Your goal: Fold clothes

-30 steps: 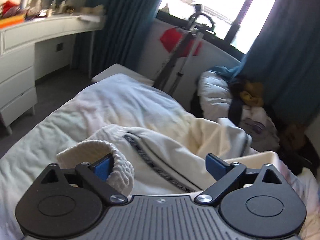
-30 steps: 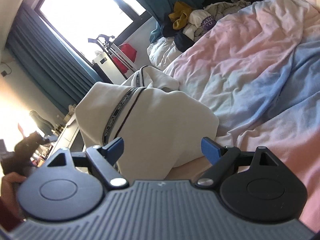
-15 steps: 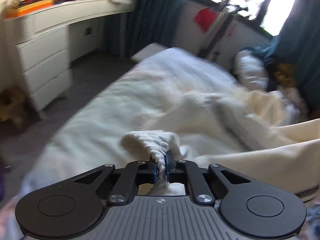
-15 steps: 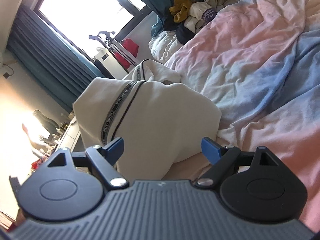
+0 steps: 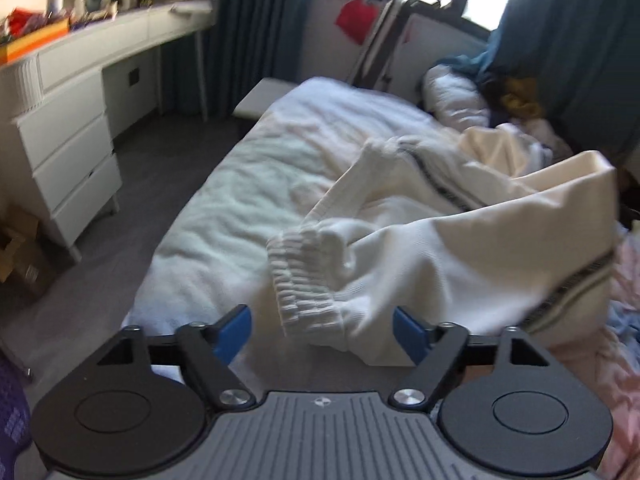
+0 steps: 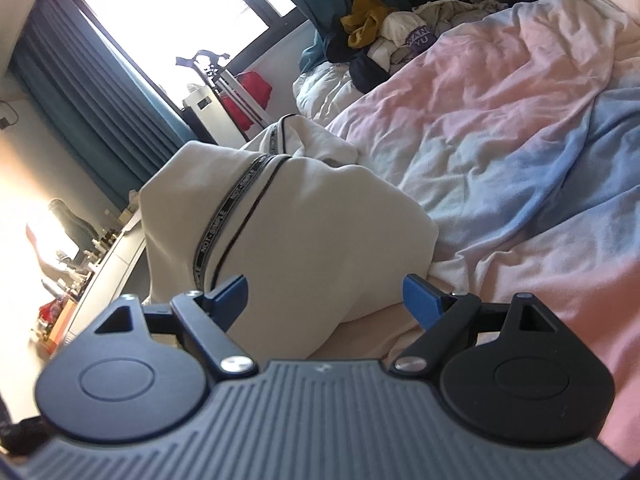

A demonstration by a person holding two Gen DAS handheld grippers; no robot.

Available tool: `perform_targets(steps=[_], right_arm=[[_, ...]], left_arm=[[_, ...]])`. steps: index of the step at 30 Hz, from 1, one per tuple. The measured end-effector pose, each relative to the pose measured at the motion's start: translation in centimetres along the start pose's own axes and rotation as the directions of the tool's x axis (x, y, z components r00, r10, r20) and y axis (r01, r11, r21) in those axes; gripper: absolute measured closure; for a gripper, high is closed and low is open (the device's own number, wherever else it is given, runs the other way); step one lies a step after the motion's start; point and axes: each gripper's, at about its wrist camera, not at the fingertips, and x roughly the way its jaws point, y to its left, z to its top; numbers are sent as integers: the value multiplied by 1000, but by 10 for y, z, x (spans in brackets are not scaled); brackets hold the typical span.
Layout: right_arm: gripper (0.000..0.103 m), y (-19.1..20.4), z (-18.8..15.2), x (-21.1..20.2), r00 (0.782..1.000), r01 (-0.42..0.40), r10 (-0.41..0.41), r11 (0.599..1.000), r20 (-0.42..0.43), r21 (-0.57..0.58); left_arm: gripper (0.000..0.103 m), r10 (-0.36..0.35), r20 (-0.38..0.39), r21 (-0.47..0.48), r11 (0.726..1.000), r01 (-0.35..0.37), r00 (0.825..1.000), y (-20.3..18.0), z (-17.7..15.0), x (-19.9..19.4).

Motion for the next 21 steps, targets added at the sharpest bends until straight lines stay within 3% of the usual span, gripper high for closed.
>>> perform_targets(steps=[4, 8, 12, 15, 18, 21], right_arm=[[16, 1, 1, -1, 1000, 5, -5, 1000, 8, -3], [16, -1, 2, -2, 1000, 8, -8, 1000, 13, 5], [16, -4, 4, -2, 1000, 13, -13, 1000, 18, 12], [16, -8, 5, -2, 1000, 16, -16, 1000, 21, 18], [16, -16, 6, 2, 1000, 19, -19, 999, 16, 37], [16, -22, 7, 6, 1000, 18, -18, 999, 9, 51]], left_arm=[[14, -74, 108, 50, 996, 69, 991, -27, 17, -21], [13, -188, 139, 158, 973, 166, 972, -90, 54, -4], [11, -331, 153, 265, 922, 284, 931, -173, 92, 27], [7, -374, 161, 304, 899, 314, 913, -229, 112, 57], [7, -406, 108, 335, 874, 351, 907, -275, 125, 89], [14, -426, 40, 355, 852, 386, 904, -313, 126, 118]])
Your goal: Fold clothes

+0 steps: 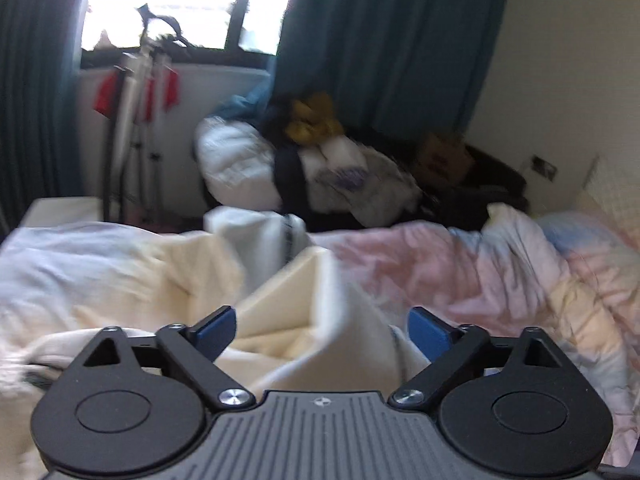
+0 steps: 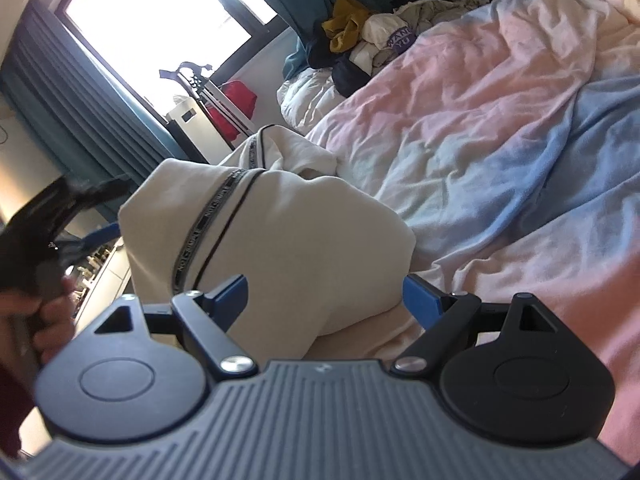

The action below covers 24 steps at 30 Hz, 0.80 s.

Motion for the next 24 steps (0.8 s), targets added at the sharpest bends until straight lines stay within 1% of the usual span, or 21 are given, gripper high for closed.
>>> perform_targets(steps=[1, 2, 3, 4, 5, 6, 8, 10, 13, 15, 18, 19, 22, 24], right_arm=[[16, -2, 1, 1, 1000, -1, 1, 1000, -1, 5], [16, -4, 1, 2, 1000, -1, 1, 1000, -1, 12], [16, -6, 2, 2, 1000, -2, 2, 1000, 0, 18], [16, -8, 2, 3, 1000, -2, 2, 1000, 2, 23], [16, -10, 2, 3, 1000, 0, 0, 1000, 3, 28], [16, -12, 2, 3, 1000, 3, -3, 999, 3, 32], [16, -16, 2, 4, 1000, 10, -10, 999, 0, 42], [16, -17, 3, 3, 1000, 13, -13, 999, 1, 49], [16, -16, 4, 0, 1000, 15, -16, 999, 15, 43], [16, -16, 5, -2, 999, 24, -25, 999, 24, 39], [16, -17, 5, -4, 999, 38, -40, 998, 30, 41], [16, -17, 5, -5, 999, 43, -44, 998, 32, 41], [16, -17, 6, -10, 998, 49, -51, 998, 47, 40], [16, -16, 7, -15, 997, 53, -55, 998, 60, 39]], left_arm=[[24, -6, -6, 14, 1000, 6, 1000, -7, -1, 9], [30, -3, -19, 38, 999, 4, 1000, -15, -4, 19], [48, 2, -33, 63, 998, 0, 999, -23, -7, 28], [70, 27, -51, 97, 995, -22, 998, -30, -11, 35], [80, 53, -67, 130, 991, -44, 996, -37, -14, 42], [87, 77, -81, 160, 985, -63, 994, -44, -18, 48], [92, 82, -76, 167, 984, -68, 994, -48, -21, 48], [94, 61, -71, 175, 983, -48, 996, -52, -24, 36], [95, 36, -42, 232, 972, -25, 998, -69, -31, 7], [95, -10, -17, 273, 962, 14, 1000, -84, -41, -19], [97, -112, 11, 319, 942, 102, 994, -103, -73, -59], [97, -139, -4, 304, 943, 133, 990, -105, -88, -68], [97, -159, -45, 274, 947, 166, 986, -102, -134, -81], [97, -160, -79, 256, 951, 175, 984, -93, -168, -80]])
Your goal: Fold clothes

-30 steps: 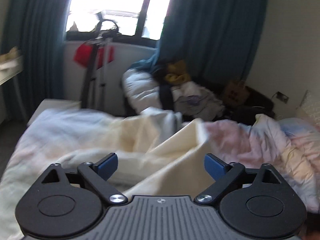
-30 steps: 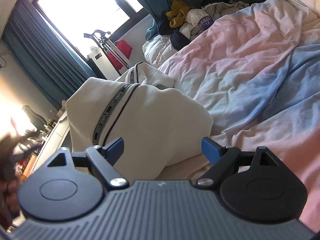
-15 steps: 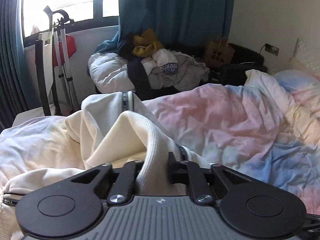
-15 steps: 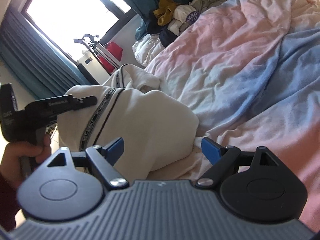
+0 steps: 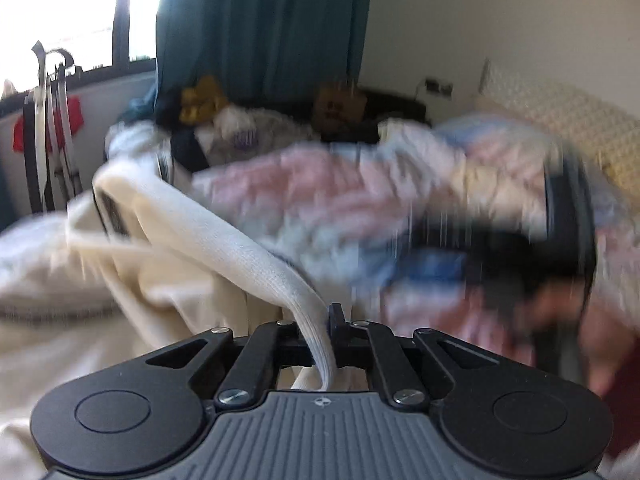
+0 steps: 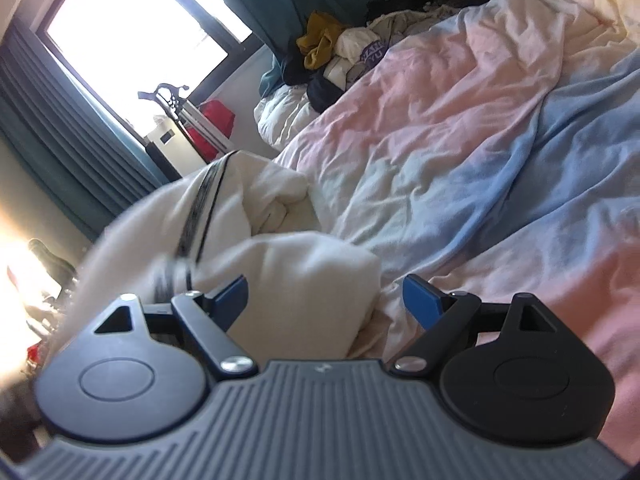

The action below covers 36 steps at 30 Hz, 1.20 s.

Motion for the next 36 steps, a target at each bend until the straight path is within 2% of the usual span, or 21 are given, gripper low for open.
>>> perform_targets(steps=[2, 6, 10, 15, 20, 22, 24, 25, 29, 30, 33, 36], right_arm=[[16, 3, 1, -3, 1000, -13, 13, 1000, 15, -13], [16, 15, 1, -7, 996, -72, 75, 995, 44, -70], [16, 27, 0, 1, 986, -167, 168, 982, 7, -92], [16, 41, 10, 16, 969, -248, 245, 964, -39, -97], [16, 47, 30, 45, 962, -269, 263, 957, -67, -110], [15, 42, 35, 64, 955, -287, 282, 957, -95, -35], [22, 44, 38, 83, 937, -322, 321, 947, -142, 10], [25, 50, 39, 93, 927, -340, 334, 940, -168, -4], [34, 77, 38, 120, 926, -339, 304, 931, -225, -138], [34, 80, 38, 125, 919, -352, 314, 926, -237, -140], [34, 83, 35, 135, 868, -449, 420, 892, -266, -56], [33, 105, 23, 139, 821, -520, 452, 844, -349, -130]], left_arm=[[97, -17, -9, -58, 998, 16, 1000, 6, -29, 1], [97, -9, 32, -165, 986, 14, 999, 25, -64, 3], [96, -27, 46, -175, 984, 35, 999, 26, -70, 4], [95, -34, 46, -186, 982, 42, 998, 25, -70, 8], [95, -32, 53, -188, 981, 41, 998, 25, -69, 6], [95, -32, 54, -198, 979, 42, 998, 26, -69, 6], [95, -32, 53, -200, 979, 42, 998, 25, -69, 6], [95, -37, 55, -202, 978, 48, 998, 25, -69, 6], [95, -65, 64, -204, 976, 77, 996, 27, -67, 9], [95, -74, 67, -201, 976, 87, 995, 27, -67, 10], [95, -98, 82, -160, 981, 110, 992, 23, -65, 13], [95, -126, 80, -121, 983, 135, 989, 20, -64, 19]])
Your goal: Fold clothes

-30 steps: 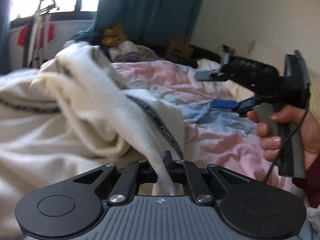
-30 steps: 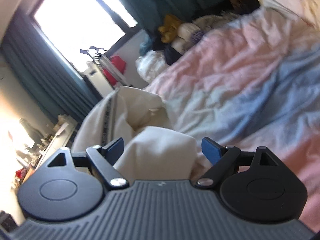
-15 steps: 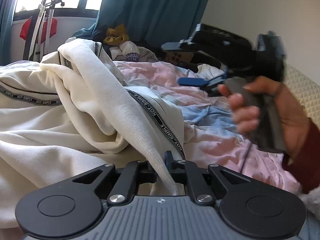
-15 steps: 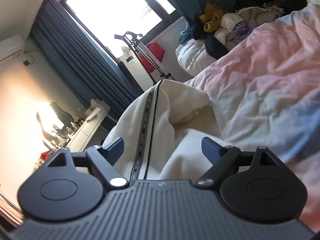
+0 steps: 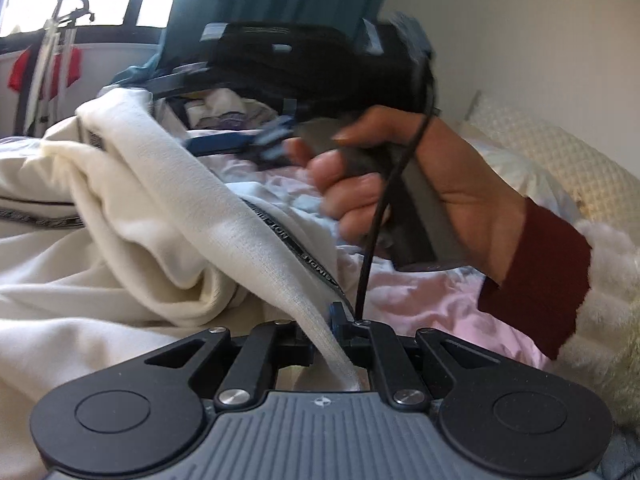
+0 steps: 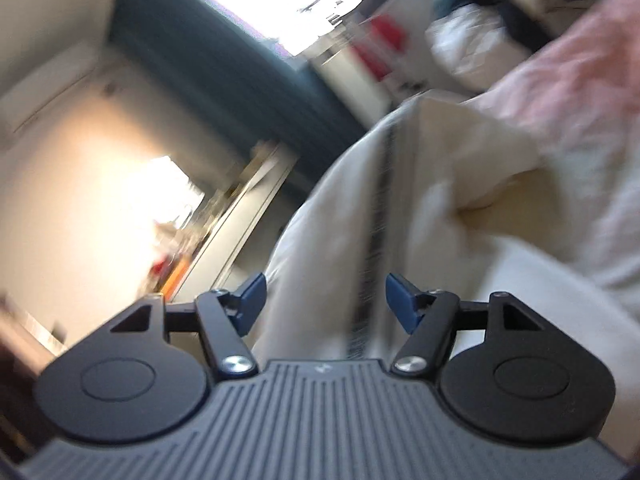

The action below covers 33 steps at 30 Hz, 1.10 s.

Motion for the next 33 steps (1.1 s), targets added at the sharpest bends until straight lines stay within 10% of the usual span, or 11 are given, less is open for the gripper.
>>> perform_targets(steps=[3, 7, 15, 20, 24, 28, 30, 33], right_arm=[[35, 12, -7, 22, 997, 7, -14, 996, -77, -94], [91, 11, -17, 31, 992, 61, -73, 992, -105, -113], [94, 19, 4, -53, 965, 178, -157, 981, 211, -83], [94, -14, -8, -130, 875, 263, -283, 959, 393, 105], [94, -27, -36, -197, 737, 312, -435, 898, 518, 311], [94, -41, -73, -230, 592, 437, -654, 751, 471, 494], [94, -42, -86, -231, 563, 538, -732, 677, 385, 502], [94, -51, -104, -229, 588, 539, -755, 634, 292, 554]], left_arm=[[95, -9, -6, -13, 1000, 9, 1000, 4, -2, 5], [95, 4, 8, -5, 1000, -4, 1000, 4, -3, 3], [85, 17, 130, -9, 1000, -16, 991, 0, 3, -21], [78, -8, 181, -26, 1000, 13, 983, 0, 6, -27], [76, -19, 191, -61, 998, 31, 981, 7, 12, -26], [73, -22, 178, -77, 996, 36, 984, 11, 10, -26], [73, -16, 168, -78, 997, 29, 986, 11, 9, -26], [73, 2, 151, -85, 996, 11, 989, 14, 11, -23]])
